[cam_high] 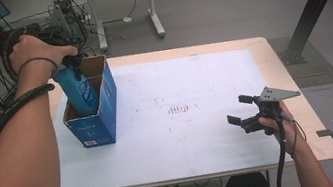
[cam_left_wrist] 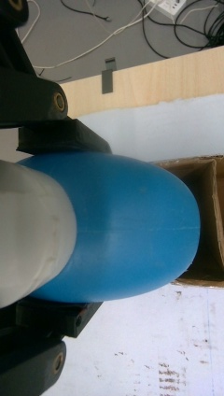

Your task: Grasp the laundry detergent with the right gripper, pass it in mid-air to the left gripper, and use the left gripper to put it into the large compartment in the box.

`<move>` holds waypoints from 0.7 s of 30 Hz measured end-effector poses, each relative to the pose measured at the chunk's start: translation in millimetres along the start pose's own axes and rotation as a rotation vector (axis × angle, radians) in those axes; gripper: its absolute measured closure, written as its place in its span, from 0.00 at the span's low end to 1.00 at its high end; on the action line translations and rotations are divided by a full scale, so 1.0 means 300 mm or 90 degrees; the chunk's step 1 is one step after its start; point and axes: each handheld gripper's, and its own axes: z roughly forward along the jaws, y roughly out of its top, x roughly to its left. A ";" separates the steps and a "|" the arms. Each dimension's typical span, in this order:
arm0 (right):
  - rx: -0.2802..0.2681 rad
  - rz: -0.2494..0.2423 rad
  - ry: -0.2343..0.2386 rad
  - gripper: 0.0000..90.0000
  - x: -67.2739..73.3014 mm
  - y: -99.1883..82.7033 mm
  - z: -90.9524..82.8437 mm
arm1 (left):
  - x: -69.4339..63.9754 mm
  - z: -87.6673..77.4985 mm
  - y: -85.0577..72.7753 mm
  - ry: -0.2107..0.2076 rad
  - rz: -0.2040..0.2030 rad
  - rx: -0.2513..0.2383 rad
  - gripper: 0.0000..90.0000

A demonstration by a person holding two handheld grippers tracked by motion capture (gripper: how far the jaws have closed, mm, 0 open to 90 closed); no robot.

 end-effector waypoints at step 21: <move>0.003 0.001 0.001 0.04 0.004 -0.007 0.009 | 0.004 0.081 0.006 0.002 0.001 0.013 0.42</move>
